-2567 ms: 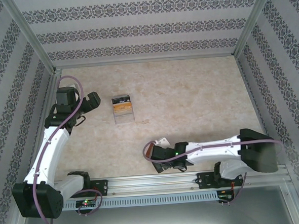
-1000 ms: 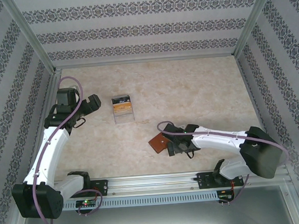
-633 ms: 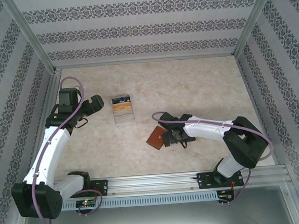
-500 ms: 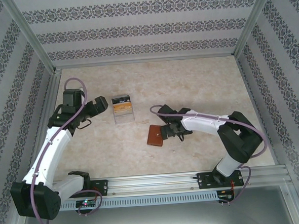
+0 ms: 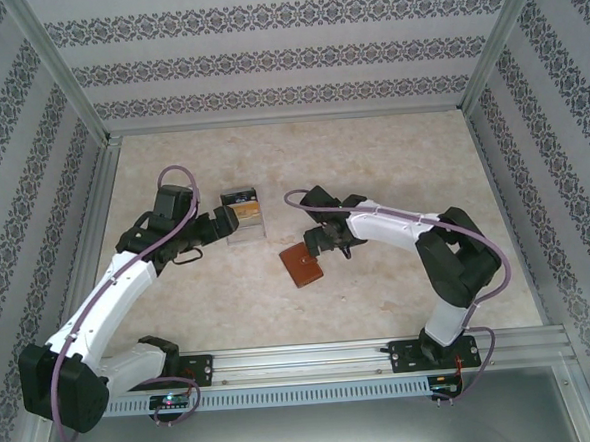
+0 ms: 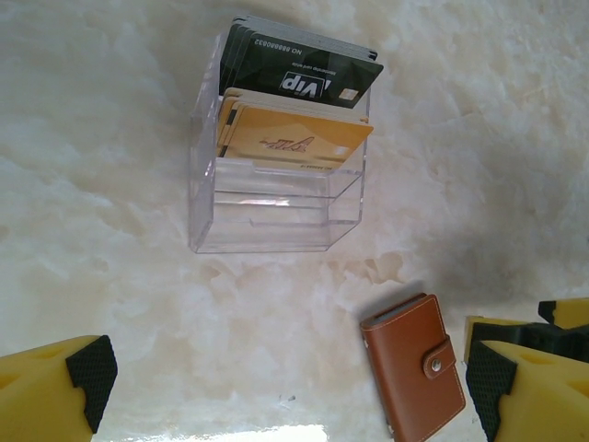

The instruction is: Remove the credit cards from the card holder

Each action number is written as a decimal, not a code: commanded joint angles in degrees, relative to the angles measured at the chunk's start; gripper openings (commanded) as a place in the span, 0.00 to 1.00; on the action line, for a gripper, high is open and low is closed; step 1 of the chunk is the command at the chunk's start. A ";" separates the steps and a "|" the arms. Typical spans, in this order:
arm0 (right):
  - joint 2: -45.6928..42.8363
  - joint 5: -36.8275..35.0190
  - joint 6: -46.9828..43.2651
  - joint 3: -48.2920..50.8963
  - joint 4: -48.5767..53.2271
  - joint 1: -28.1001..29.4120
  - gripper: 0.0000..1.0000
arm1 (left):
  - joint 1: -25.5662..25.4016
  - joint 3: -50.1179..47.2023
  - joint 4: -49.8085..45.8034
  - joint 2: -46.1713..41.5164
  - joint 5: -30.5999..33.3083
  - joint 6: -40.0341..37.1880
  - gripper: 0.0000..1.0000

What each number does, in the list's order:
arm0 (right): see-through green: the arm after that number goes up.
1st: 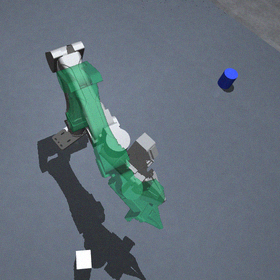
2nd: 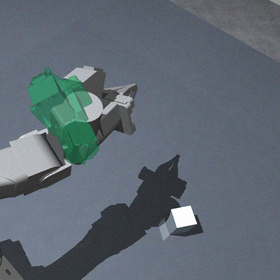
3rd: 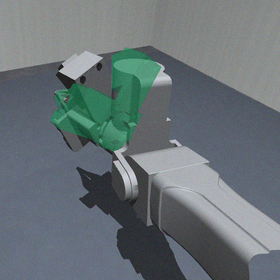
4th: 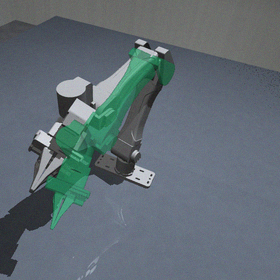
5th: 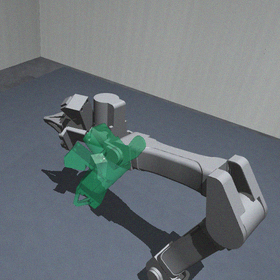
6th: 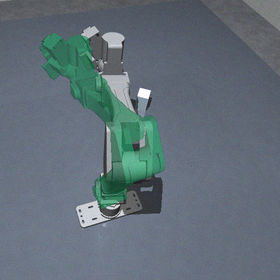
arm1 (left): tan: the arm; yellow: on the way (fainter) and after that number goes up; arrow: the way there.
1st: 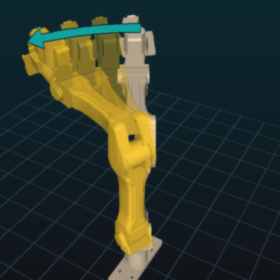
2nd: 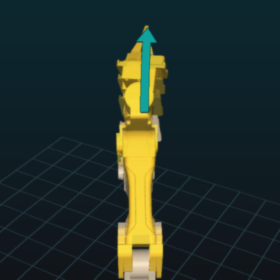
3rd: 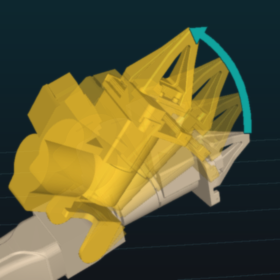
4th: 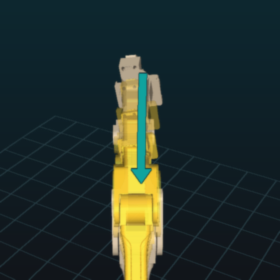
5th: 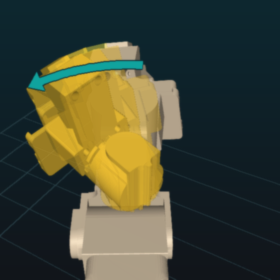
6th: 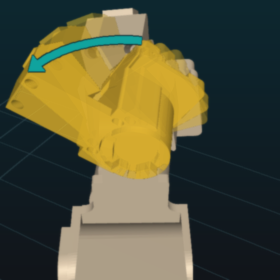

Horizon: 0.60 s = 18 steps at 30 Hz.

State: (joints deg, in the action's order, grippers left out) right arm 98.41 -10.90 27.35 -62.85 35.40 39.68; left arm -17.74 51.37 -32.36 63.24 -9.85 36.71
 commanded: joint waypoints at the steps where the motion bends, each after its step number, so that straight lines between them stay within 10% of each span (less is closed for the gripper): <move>1: -4.61 -2.55 2.55 -2.03 4.29 3.13 0.93 | -1.50 -0.97 0.45 -0.05 1.93 2.27 1.00; 12: 4.58 0.40 4.90 -9.84 8.28 12.93 0.45 | -1.62 0.22 -1.00 -0.33 3.94 0.47 0.99; 18: 8.02 1.93 4.21 -11.74 7.93 14.15 0.44 | -1.63 -0.36 -0.84 -0.29 3.52 0.77 1.00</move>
State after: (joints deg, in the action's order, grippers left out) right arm 105.30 -9.56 31.59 -72.47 41.50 53.41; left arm -18.76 50.46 -32.56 63.26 -7.05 37.76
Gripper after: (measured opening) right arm 0.438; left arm 0.994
